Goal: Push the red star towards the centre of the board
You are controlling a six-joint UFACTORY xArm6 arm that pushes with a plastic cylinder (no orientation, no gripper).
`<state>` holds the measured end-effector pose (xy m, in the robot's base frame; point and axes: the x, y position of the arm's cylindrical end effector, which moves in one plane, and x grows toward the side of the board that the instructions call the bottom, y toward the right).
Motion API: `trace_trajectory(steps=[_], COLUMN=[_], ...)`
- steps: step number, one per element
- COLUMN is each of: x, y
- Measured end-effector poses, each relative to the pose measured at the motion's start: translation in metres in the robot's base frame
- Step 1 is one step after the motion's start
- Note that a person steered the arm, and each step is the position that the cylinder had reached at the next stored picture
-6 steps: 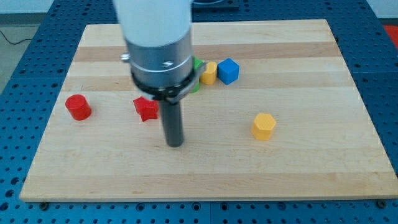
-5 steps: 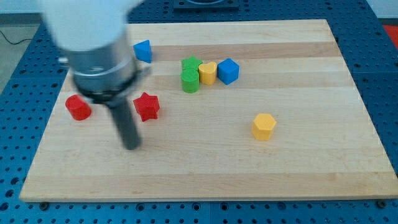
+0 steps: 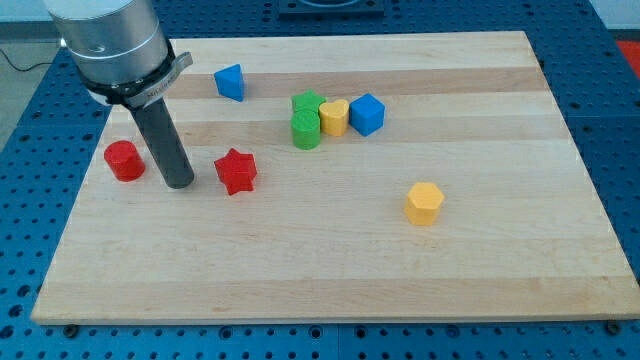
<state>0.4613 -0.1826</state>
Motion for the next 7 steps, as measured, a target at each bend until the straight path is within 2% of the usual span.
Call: trace_trajectory(steps=[3, 5, 7], x=[-0.011, -0.011, 0.007], y=[0.008, 0.080, 0.052])
